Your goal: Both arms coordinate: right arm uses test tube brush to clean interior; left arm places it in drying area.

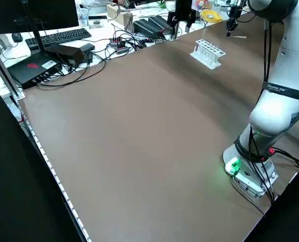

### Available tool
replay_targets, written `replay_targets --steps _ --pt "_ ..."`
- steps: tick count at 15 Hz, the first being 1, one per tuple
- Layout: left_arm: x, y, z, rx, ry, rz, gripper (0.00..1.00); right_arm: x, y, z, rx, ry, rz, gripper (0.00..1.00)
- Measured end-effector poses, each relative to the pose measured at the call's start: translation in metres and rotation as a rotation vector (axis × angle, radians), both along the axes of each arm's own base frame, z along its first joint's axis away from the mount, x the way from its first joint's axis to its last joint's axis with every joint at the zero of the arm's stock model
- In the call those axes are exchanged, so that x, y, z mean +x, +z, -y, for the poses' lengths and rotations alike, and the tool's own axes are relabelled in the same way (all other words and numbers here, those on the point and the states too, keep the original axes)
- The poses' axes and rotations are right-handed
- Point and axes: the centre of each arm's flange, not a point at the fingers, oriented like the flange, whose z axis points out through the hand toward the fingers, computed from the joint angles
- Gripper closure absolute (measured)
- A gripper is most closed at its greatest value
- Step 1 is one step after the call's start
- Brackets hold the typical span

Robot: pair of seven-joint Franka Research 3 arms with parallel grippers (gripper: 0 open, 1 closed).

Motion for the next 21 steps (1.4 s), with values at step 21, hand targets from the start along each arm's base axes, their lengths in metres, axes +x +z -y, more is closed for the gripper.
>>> replay_targets --steps 21 --pt "-0.002 0.07 -0.02 -0.013 0.033 0.127 0.0 0.028 0.08 -0.04 1.066 0.19 0.514 0.98"
